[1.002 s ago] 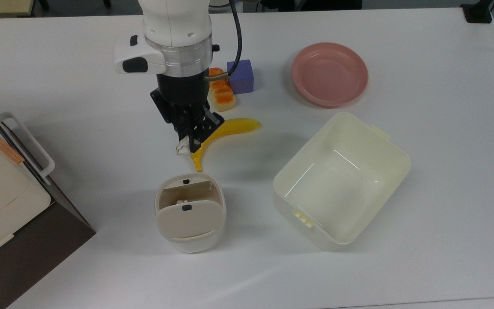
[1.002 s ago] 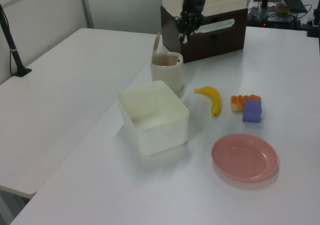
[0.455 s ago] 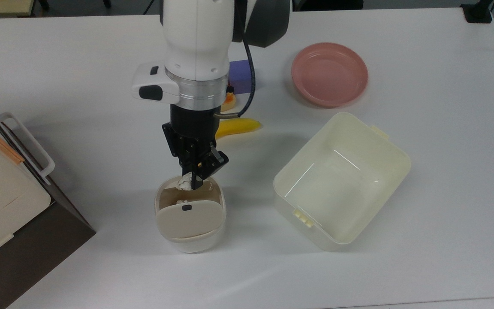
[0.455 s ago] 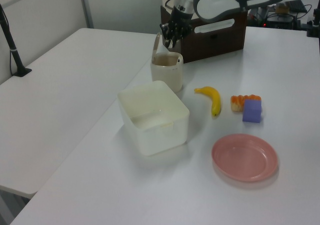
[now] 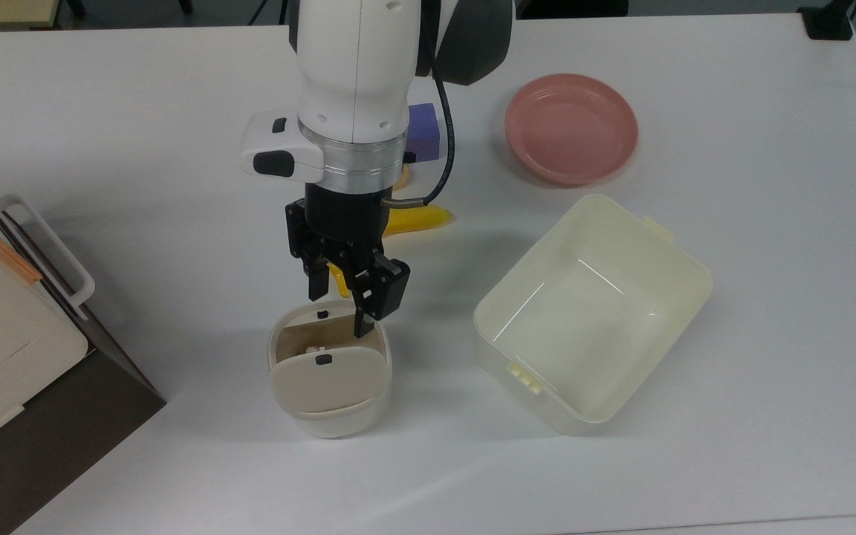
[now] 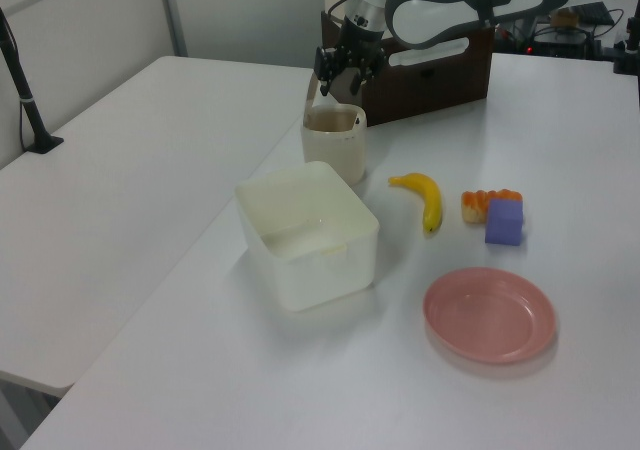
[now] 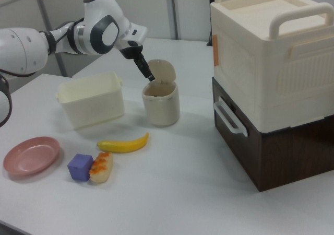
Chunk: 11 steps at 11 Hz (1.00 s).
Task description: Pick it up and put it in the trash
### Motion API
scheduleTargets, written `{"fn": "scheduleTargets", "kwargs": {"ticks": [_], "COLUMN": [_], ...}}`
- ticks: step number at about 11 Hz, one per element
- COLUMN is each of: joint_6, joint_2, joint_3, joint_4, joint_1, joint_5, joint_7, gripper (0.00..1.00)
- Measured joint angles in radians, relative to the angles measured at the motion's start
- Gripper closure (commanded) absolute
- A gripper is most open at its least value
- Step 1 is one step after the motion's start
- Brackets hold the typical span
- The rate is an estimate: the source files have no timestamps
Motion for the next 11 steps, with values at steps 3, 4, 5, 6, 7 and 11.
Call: {"fn": "scheduleTargets", "kwargs": {"ticks": [3, 4, 5, 6, 7, 11], "joint_6": [-0.013, -0.064, -0.133, -0.192, -0.239, -0.443], "joint_2": [-0.037, -0.079, -0.136, -0.196, -0.251, -0.434], "joint_3": [-0.003, 0.0, 0.004, 0.007, 0.009, 0.01], "joint_4": [-0.009, -0.037, -0.073, -0.107, -0.142, -0.25], "joint_1": [-0.002, -0.001, 0.0, 0.0, 0.001, -0.001], "joint_5": [-0.001, -0.001, -0.001, -0.001, -0.001, -0.001], "joint_7": [-0.033, -0.108, -0.183, -0.237, -0.295, -0.511], "gripper": [0.0, 0.0, 0.0, 0.0, 0.0, 0.0]}}
